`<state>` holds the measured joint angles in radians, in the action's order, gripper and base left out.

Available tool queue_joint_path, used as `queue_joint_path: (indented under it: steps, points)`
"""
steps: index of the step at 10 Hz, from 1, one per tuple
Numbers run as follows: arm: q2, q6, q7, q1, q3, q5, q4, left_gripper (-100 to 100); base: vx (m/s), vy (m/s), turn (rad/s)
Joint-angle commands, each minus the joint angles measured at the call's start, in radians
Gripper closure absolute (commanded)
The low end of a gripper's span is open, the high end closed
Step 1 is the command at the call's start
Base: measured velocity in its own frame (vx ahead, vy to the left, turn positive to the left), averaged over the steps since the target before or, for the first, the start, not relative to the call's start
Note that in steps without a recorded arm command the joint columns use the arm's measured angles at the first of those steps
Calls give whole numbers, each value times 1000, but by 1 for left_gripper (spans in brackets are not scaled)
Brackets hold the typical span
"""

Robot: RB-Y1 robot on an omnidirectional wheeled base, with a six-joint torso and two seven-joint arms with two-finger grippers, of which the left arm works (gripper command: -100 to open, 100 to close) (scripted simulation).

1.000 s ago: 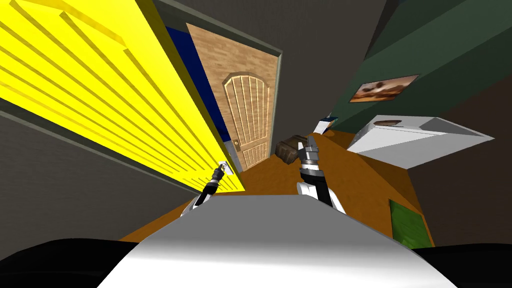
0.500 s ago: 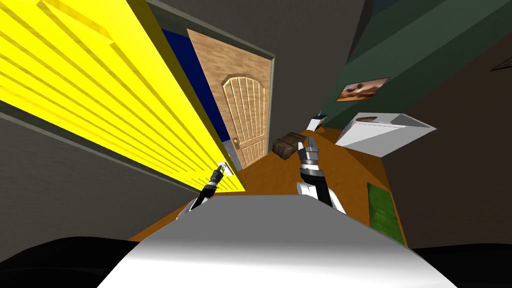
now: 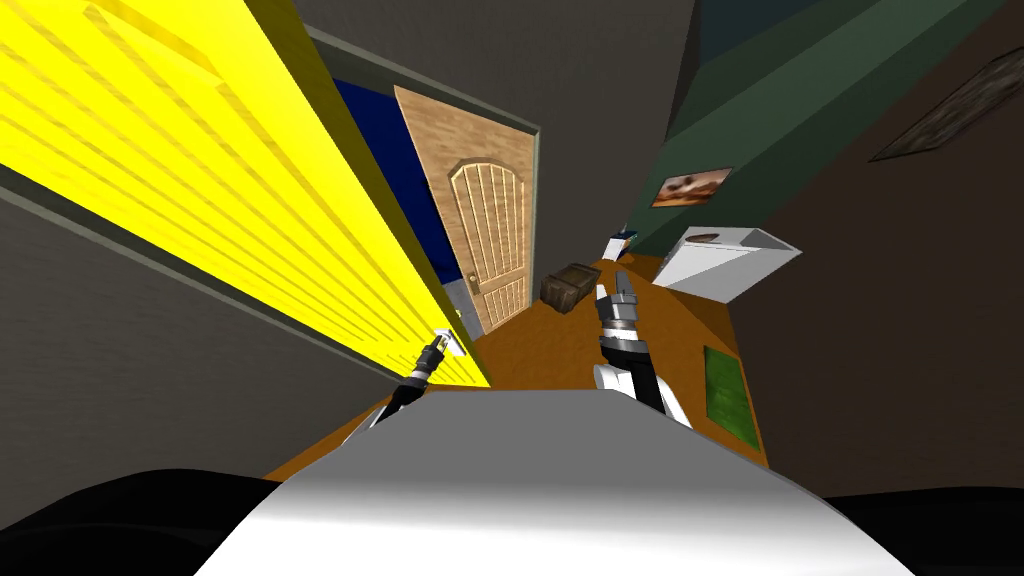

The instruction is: Pull the door open

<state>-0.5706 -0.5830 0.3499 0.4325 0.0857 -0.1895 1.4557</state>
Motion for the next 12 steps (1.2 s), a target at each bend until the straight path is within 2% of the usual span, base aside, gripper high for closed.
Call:
queue_joint_path:
  steps: [1, 2, 9, 11, 12]
  points:
    - [0, 0, 0, 0, 0, 0, 0, 100, -85, 28, -22]
    - [-14, -19, 10, 9, 8, 1, -5, 100, -131, 70, -137]
    - [-77, -103, 54, 37, 31, 1, -26, 100, -215, 89, -146]
    - [-92, -122, 65, 44, 36, 1, -31, 100, -201, 75, -117]
    - [-86, -112, 61, 44, 39, 2, -26, 100, -90, 24, -28]
